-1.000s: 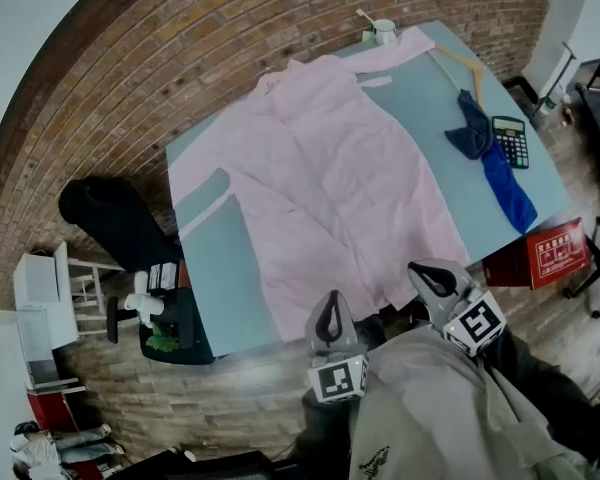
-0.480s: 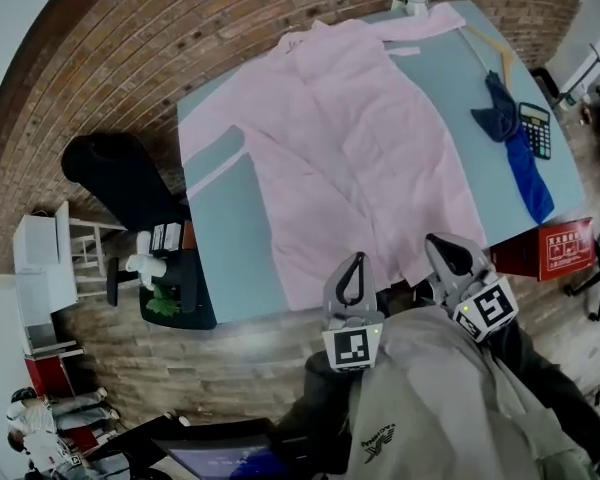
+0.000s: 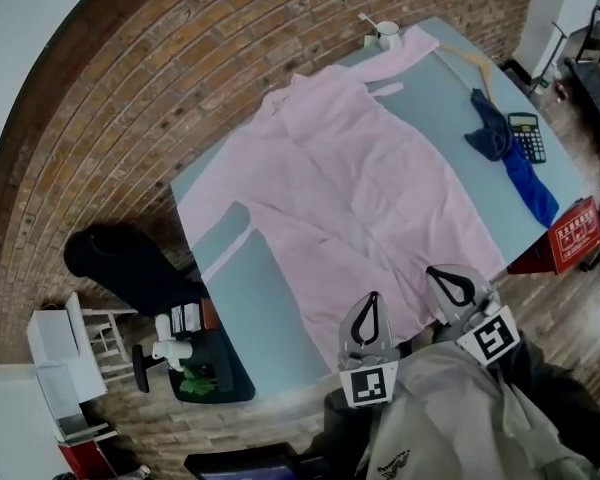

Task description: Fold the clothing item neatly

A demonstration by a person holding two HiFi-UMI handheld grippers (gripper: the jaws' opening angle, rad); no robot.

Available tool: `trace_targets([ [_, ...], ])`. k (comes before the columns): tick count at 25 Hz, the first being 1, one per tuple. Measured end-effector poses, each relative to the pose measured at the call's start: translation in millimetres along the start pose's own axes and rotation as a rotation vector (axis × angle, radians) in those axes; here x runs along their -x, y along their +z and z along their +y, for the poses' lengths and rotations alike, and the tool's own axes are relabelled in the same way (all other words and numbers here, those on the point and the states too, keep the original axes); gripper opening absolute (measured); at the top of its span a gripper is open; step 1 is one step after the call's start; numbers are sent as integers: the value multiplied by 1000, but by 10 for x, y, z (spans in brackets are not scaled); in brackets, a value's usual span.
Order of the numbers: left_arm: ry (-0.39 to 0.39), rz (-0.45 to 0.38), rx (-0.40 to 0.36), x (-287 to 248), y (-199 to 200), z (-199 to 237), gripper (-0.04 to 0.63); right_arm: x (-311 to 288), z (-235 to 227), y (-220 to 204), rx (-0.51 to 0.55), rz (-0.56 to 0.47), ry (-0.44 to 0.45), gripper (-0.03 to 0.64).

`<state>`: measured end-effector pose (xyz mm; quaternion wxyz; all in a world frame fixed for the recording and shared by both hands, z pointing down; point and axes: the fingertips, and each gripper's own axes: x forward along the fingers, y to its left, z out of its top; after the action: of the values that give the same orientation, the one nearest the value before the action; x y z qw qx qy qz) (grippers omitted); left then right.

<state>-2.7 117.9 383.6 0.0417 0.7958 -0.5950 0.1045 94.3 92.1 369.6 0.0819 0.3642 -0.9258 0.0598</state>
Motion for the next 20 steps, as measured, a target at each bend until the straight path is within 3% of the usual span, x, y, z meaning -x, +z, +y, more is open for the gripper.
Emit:
trace_targets([
  [2, -30, -8, -66, -57, 80, 60, 6, -82, -25, 49, 18, -12, -35, -2],
  [4, -61, -8, -80, -113, 154, 70, 6, -117, -117, 109, 19, -13, -78, -2],
  [8, -109, -24, -49, -293, 257, 104, 6, -161, -323, 277, 12, 10, -118, -2],
  [13, -112, -22, 0, -647, 364, 187, 6, -181, -631, 622, 94, 3, -168, -2],
  [17, -76, -31, 13, -975, 478, 245, 6, -431, -1302, 738, 51, 57, -169, -2],
  [20, -35, -2, 19, -1160, 467, 265, 6, -664, -1951, 915, 79, 8, -172, -2],
])
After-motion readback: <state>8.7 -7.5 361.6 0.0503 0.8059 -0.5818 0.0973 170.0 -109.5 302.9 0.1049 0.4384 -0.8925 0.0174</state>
